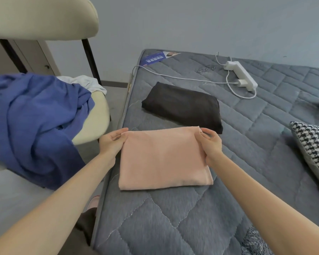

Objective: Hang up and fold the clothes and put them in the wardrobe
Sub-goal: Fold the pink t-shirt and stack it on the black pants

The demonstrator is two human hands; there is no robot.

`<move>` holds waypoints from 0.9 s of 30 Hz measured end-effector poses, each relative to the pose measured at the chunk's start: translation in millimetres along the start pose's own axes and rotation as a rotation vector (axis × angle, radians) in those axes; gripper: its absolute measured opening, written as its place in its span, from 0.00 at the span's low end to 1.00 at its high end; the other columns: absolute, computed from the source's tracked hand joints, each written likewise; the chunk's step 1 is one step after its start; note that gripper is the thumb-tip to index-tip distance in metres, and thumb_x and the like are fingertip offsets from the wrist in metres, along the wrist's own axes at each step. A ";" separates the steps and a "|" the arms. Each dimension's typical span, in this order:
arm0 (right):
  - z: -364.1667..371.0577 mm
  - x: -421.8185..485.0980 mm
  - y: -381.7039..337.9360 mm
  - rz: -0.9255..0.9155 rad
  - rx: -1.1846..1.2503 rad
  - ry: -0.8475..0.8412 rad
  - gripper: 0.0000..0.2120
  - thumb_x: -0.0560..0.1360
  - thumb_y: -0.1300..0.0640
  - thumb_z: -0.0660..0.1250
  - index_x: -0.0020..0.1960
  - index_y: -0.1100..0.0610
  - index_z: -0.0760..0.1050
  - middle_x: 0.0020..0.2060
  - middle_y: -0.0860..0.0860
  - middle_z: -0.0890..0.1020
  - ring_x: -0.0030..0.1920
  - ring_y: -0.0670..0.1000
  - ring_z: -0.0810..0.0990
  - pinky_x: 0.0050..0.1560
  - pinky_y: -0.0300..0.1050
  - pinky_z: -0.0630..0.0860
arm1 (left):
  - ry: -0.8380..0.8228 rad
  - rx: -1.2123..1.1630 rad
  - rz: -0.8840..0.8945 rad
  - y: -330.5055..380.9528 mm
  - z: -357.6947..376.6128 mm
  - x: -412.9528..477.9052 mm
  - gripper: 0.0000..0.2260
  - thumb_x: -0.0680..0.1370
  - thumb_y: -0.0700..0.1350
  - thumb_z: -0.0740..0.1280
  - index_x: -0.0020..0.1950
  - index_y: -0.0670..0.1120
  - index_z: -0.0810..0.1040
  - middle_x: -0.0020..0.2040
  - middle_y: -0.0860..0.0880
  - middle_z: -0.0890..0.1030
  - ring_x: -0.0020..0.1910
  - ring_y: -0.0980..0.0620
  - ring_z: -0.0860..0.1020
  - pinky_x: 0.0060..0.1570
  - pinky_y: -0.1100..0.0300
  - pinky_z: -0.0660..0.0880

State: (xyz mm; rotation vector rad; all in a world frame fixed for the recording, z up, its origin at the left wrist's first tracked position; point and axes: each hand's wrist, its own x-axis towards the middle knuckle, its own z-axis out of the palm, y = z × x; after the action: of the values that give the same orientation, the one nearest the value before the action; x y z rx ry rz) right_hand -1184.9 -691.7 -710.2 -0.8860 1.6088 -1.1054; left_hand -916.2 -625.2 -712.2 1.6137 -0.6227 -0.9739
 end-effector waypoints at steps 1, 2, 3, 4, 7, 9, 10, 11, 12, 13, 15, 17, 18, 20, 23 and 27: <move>2.6 3.3 4.1 -0.002 -0.007 0.032 0.08 0.74 0.52 0.72 0.51 0.47 0.76 0.44 0.42 0.78 0.45 0.43 0.75 0.37 0.37 0.69 | 0.024 -0.037 -0.018 -2.6 2.2 3.8 0.12 0.77 0.36 0.68 0.60 0.42 0.80 0.52 0.48 0.81 0.44 0.58 0.78 0.40 0.72 0.73; 5.2 6.2 8.5 -0.004 -0.016 0.062 0.07 0.74 0.51 0.72 0.49 0.45 0.75 0.44 0.42 0.78 0.45 0.44 0.75 0.38 0.38 0.69 | 0.049 -0.067 -0.036 -5.1 4.3 7.9 0.12 0.77 0.36 0.68 0.60 0.42 0.80 0.52 0.48 0.81 0.42 0.60 0.78 0.39 0.73 0.73; 7.9 9.1 13.3 -0.003 -0.029 0.092 0.06 0.73 0.51 0.72 0.46 0.45 0.75 0.44 0.42 0.77 0.44 0.44 0.75 0.40 0.39 0.69 | 0.072 -0.093 -0.056 -8.0 6.5 11.6 0.12 0.76 0.36 0.68 0.60 0.42 0.80 0.51 0.48 0.81 0.41 0.61 0.77 0.37 0.73 0.73; 10.8 11.1 17.8 -0.001 -0.048 0.123 0.07 0.73 0.51 0.72 0.45 0.45 0.74 0.43 0.42 0.77 0.44 0.45 0.75 0.43 0.40 0.70 | 0.094 -0.109 -0.074 -10.6 8.9 14.6 0.12 0.76 0.36 0.69 0.59 0.42 0.80 0.51 0.48 0.81 0.40 0.61 0.77 0.36 0.73 0.73; 17.4 14.9 26.4 -0.046 -0.165 0.192 0.08 0.75 0.52 0.70 0.43 0.45 0.70 0.40 0.40 0.74 0.44 0.45 0.75 0.47 0.43 0.71 | 0.151 -0.034 -0.074 -16.3 13.0 20.2 0.11 0.76 0.36 0.69 0.58 0.41 0.81 0.51 0.47 0.81 0.42 0.58 0.78 0.42 0.72 0.75; 19.6 13.0 23.7 -0.108 -0.320 0.177 0.07 0.78 0.53 0.66 0.46 0.45 0.69 0.41 0.40 0.75 0.47 0.47 0.77 0.47 0.44 0.71 | 0.150 0.148 -0.030 -16.0 12.6 22.2 0.11 0.77 0.37 0.67 0.58 0.42 0.81 0.55 0.46 0.82 0.52 0.51 0.79 0.59 0.60 0.74; 20.5 10.7 20.4 -0.146 -0.411 0.168 0.06 0.78 0.56 0.65 0.50 0.47 0.68 0.44 0.42 0.75 0.50 0.49 0.76 0.47 0.44 0.70 | 0.147 0.231 -0.015 -14.5 12.2 22.2 0.11 0.77 0.38 0.66 0.58 0.42 0.81 0.57 0.45 0.81 0.57 0.48 0.78 0.62 0.55 0.73; 21.2 8.1 17.4 -0.208 -0.510 0.178 0.09 0.78 0.59 0.63 0.55 0.49 0.68 0.48 0.44 0.75 0.53 0.51 0.74 0.48 0.45 0.69 | 0.163 0.302 -0.003 -11.7 12.5 20.7 0.12 0.77 0.38 0.65 0.59 0.43 0.80 0.59 0.44 0.80 0.60 0.46 0.76 0.63 0.53 0.71; 22.0 3.8 14.2 -0.295 -0.607 0.203 0.12 0.77 0.63 0.62 0.58 0.51 0.68 0.52 0.47 0.74 0.57 0.52 0.71 0.51 0.45 0.68 | 0.199 0.374 0.018 -8.7 13.3 16.7 0.13 0.76 0.38 0.64 0.61 0.44 0.78 0.61 0.44 0.77 0.62 0.45 0.74 0.63 0.51 0.70; 24.3 -3.0 11.0 -0.415 -0.677 0.220 0.16 0.76 0.66 0.61 0.60 0.53 0.69 0.56 0.49 0.73 0.60 0.53 0.67 0.55 0.46 0.68 | 0.248 0.464 0.079 -5.8 15.0 9.4 0.14 0.76 0.38 0.64 0.62 0.44 0.76 0.63 0.44 0.73 0.64 0.44 0.70 0.63 0.50 0.69; 30.6 -23.6 5.6 -0.702 -0.751 0.133 0.19 0.75 0.68 0.61 0.63 0.56 0.71 0.64 0.51 0.73 0.65 0.53 0.65 0.63 0.46 0.64 | 0.284 0.672 0.356 -3.8 23.4 -13.3 0.15 0.76 0.37 0.63 0.63 0.45 0.74 0.65 0.44 0.68 0.65 0.43 0.66 0.62 0.47 0.66; 38.8 -42.6 6.3 -0.915 -0.923 -0.086 0.19 0.78 0.63 0.60 0.68 0.57 0.71 0.68 0.52 0.72 0.69 0.53 0.66 0.69 0.47 0.60 | 0.153 0.867 0.624 -9.6 38.3 -36.4 0.19 0.77 0.36 0.59 0.67 0.46 0.71 0.71 0.45 0.66 0.71 0.44 0.62 0.68 0.48 0.61; 43.1 -50.0 7.7 -0.935 -1.025 -0.196 0.19 0.80 0.60 0.57 0.71 0.56 0.68 0.71 0.51 0.69 0.71 0.53 0.65 0.71 0.49 0.58 | 0.057 0.949 0.661 -14.2 45.8 -44.1 0.21 0.79 0.37 0.56 0.72 0.46 0.67 0.75 0.47 0.61 0.75 0.46 0.57 0.72 0.49 0.55; 49.1 -57.9 12.8 -0.814 -1.111 -0.358 0.21 0.83 0.56 0.50 0.76 0.54 0.60 0.76 0.49 0.61 0.76 0.52 0.56 0.74 0.48 0.49 | -0.099 1.053 0.561 -26.3 55.9 -49.6 0.23 0.83 0.41 0.49 0.79 0.47 0.51 0.79 0.52 0.49 0.78 0.53 0.45 0.75 0.54 0.41; 45.0 -53.8 25.6 -0.734 -1.216 -0.418 0.23 0.84 0.50 0.44 0.78 0.47 0.50 0.78 0.46 0.52 0.77 0.51 0.49 0.75 0.54 0.46 | -0.134 1.122 0.468 -43.8 53.9 -45.8 0.24 0.84 0.49 0.45 0.79 0.50 0.43 0.79 0.55 0.43 0.77 0.56 0.41 0.73 0.57 0.33; 30.2 -43.1 37.9 -0.722 -1.270 -0.307 0.23 0.82 0.43 0.42 0.77 0.38 0.47 0.78 0.45 0.49 0.77 0.53 0.47 0.76 0.58 0.42 | -0.003 1.200 0.498 -53.8 44.5 -41.1 0.24 0.82 0.53 0.47 0.79 0.54 0.50 0.79 0.55 0.49 0.78 0.53 0.46 0.75 0.48 0.40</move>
State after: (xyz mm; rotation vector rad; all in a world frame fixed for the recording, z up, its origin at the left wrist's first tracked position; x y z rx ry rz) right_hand -1145.7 -647.5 -737.0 -2.4531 1.6678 -0.1734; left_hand -980.4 -601.3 -755.6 2.2580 -1.7169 -0.1569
